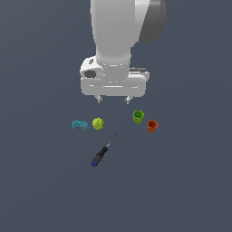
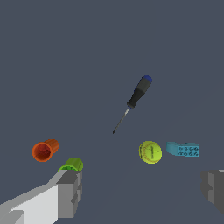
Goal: Pick up a designated object from a clutter of objects.
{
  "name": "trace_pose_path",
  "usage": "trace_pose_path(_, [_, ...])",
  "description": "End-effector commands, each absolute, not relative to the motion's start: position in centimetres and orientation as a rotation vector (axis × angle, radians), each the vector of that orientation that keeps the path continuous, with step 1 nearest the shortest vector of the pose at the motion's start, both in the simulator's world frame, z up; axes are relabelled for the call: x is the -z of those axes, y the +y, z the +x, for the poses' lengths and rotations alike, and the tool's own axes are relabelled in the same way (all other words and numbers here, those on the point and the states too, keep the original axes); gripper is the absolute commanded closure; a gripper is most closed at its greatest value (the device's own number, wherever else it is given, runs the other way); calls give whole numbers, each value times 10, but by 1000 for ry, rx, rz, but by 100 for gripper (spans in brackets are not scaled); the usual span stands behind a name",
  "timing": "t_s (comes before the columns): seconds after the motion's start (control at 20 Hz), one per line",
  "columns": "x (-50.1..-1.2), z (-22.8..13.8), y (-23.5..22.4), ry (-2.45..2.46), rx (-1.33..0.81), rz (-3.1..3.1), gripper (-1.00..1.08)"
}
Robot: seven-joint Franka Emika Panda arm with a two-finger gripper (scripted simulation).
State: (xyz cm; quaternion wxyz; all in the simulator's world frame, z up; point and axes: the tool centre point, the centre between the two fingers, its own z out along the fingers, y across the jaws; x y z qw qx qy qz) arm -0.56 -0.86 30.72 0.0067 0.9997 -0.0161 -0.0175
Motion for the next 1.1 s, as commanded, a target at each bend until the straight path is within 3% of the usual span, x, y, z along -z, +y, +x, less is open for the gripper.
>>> trace_pose_path(0.0, [-307, -6, -9, -50, 55, 3127, -92])
trace_pose_path(0.55, [-318, -5, -11, -45, 42, 3147, -92])
trace_pose_path(1.05, [-284, 0, 18, 30, 37, 3131, -92])
